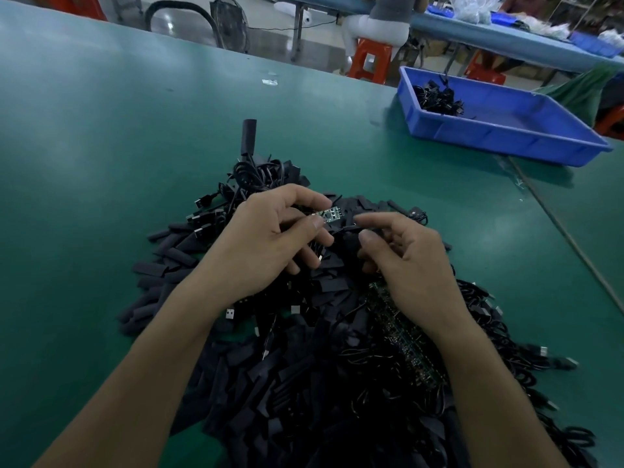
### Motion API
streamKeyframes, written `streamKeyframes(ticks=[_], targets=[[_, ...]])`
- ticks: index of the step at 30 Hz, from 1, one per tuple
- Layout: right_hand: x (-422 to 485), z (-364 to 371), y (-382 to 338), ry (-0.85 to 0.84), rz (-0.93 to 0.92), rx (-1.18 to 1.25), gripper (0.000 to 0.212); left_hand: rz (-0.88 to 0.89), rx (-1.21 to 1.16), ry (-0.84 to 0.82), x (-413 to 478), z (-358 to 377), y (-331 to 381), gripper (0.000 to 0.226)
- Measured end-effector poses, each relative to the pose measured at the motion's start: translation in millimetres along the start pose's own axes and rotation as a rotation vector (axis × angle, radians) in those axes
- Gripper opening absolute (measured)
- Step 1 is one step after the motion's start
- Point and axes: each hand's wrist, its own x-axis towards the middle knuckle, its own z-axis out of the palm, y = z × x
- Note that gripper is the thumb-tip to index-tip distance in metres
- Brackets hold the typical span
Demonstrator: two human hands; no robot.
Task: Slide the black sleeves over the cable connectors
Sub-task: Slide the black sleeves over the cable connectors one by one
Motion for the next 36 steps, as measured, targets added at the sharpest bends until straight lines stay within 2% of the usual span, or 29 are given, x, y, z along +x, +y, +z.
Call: streamKeyframes(ticks=[4,8,17,30,36], targets=[[2.0,-1.2,-4.0,0.030,-0.013,0.210,0.022,-0.015,-0.033,0.006,0.5,-1.2,0.3,0.018],[2.1,-2.2,-5.9,0.051,-0.036,0.267,0.022,-0.027,-0.058,0.004,1.1,-0.9,1.3,0.019],[4.1,-0.4,-5.4,0.113,-0.034,0.261,0.010,-0.031,-0.083,0.000,0.9,0.0,2.6,0.023],[2.9,2.5,-10.7,0.100,-0.049,0.260,0.007,-0.009,-0.069,-0.025,-0.8,0.1,3.3,0.026],[1.8,0.0,-11.1,0.043,-0.052,0.279,0.019,-0.014,-0.080,-0.016,-1.0,-0.8,3.9,0.027]])
